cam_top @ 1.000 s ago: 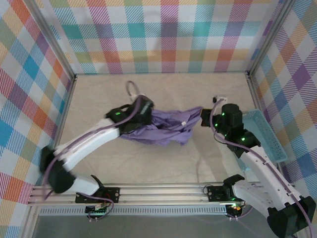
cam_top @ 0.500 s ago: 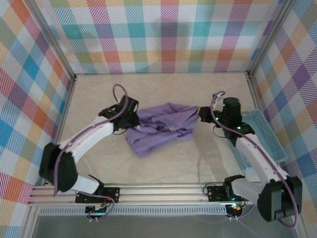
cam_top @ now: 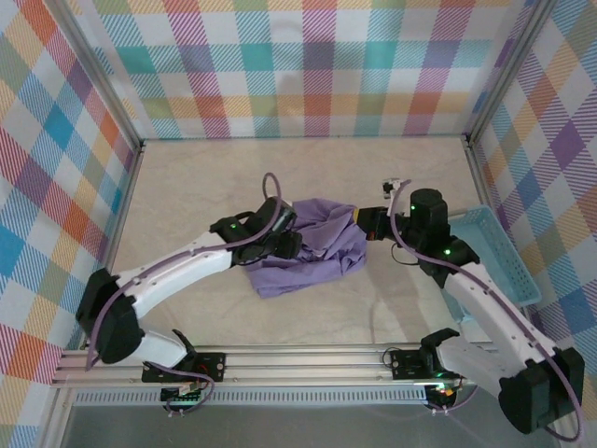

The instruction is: Fold the inside-out t-shirt

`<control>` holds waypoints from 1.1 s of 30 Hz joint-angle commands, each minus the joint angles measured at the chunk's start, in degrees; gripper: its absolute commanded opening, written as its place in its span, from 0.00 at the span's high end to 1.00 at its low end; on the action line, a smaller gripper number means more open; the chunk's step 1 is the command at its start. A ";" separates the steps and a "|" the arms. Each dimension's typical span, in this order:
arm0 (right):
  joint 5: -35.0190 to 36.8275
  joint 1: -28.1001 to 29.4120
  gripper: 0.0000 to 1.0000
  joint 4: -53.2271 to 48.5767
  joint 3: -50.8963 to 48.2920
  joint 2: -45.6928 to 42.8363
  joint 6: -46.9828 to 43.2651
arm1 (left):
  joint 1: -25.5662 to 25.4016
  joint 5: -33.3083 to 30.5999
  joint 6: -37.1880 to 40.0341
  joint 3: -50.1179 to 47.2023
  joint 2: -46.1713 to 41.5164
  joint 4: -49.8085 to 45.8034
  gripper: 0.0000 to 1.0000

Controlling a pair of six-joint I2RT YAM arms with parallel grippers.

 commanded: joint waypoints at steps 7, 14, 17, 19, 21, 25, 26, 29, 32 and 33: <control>-2.31 -0.12 1.00 -2.52 3.19 -3.10 0.61 | -1.23 -2.46 6.91 7.99 11.30 2.54 0.21; -1.66 -0.16 1.00 -2.34 2.75 -2.40 0.48 | -1.33 9.01 9.18 9.53 16.51 5.46 0.26; 0.06 -0.11 1.00 -3.38 2.74 -2.14 0.02 | -1.55 8.65 8.84 7.93 15.96 7.16 0.30; 1.31 -0.13 1.00 -4.12 2.74 -2.21 -0.38 | -1.50 8.61 9.14 4.14 12.91 10.42 0.28; 2.13 -0.12 1.00 -4.42 2.57 -2.18 -0.82 | -1.51 8.42 9.97 1.57 10.65 12.00 0.27; 4.72 -0.15 1.00 -4.53 2.06 -1.83 -1.46 | -1.57 6.51 12.36 0.53 9.24 11.19 0.26; 6.04 -0.11 1.00 -4.35 1.65 -1.87 -1.57 | -1.44 6.34 13.03 -0.20 8.61 11.67 0.26; 7.95 -0.12 1.00 -4.13 0.66 -1.82 -2.18 | -0.98 9.18 14.83 -1.59 7.42 13.20 0.25; 6.99 -0.05 1.00 -3.48 0.12 -1.58 -2.03 | -0.96 12.38 16.74 -0.83 8.83 13.09 0.23; 6.90 -0.13 1.00 -3.42 0.02 -1.57 -1.93 | -1.01 12.57 17.13 -0.41 9.46 13.10 0.23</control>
